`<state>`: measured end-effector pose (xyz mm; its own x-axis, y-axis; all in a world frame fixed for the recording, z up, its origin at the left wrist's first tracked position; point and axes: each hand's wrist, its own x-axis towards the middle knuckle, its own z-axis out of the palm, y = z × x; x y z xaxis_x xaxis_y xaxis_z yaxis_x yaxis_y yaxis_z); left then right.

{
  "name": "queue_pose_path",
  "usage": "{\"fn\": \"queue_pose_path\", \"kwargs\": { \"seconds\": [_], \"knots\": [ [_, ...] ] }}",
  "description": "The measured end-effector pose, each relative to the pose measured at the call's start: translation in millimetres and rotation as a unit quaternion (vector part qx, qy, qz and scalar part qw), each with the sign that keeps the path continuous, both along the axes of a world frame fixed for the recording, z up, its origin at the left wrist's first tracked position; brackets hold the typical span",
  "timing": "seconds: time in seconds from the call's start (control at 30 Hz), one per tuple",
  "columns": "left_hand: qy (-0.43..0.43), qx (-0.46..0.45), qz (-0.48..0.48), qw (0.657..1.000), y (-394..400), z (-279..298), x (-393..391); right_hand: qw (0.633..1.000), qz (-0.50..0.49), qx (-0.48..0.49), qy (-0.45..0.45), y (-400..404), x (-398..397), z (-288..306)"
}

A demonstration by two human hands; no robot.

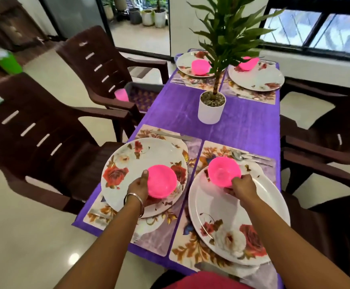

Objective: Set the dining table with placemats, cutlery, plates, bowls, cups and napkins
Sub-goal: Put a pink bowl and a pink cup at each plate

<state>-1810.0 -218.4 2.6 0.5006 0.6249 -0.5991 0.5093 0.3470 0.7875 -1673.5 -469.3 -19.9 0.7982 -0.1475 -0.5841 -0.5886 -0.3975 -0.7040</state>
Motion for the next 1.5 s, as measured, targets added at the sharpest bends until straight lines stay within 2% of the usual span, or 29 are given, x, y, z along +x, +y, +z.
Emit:
{"fn": "queue_pose_path", "kwargs": {
  "seconds": [0.27,0.53,0.87,1.03,1.27,1.4,1.5],
  "knots": [
    [0.032,-0.064,-0.023,0.997,25,-31,1,1.000,-0.014,0.017,0.011,-5,-5,-7],
    [0.088,0.065,-0.112,0.988,37,-29,-5,0.999,-0.038,-0.007,0.013,5,-27,11],
    [0.143,0.134,-0.227,0.954,42,-30,-13,0.998,-0.055,0.002,0.007,9,-49,22],
    [0.140,0.150,-0.248,0.947,40,-32,-22,0.999,-0.044,0.002,0.000,8,-61,28],
    [0.175,0.223,-0.271,0.920,31,-10,-33,0.999,-0.032,0.009,-0.019,10,-82,46],
    [0.144,0.267,-0.245,0.921,27,3,-46,0.997,-0.006,-0.001,-0.081,14,-101,62],
    [0.070,0.301,-0.206,0.929,22,15,-65,0.987,0.029,0.019,-0.158,22,-122,76]
  ]
}}
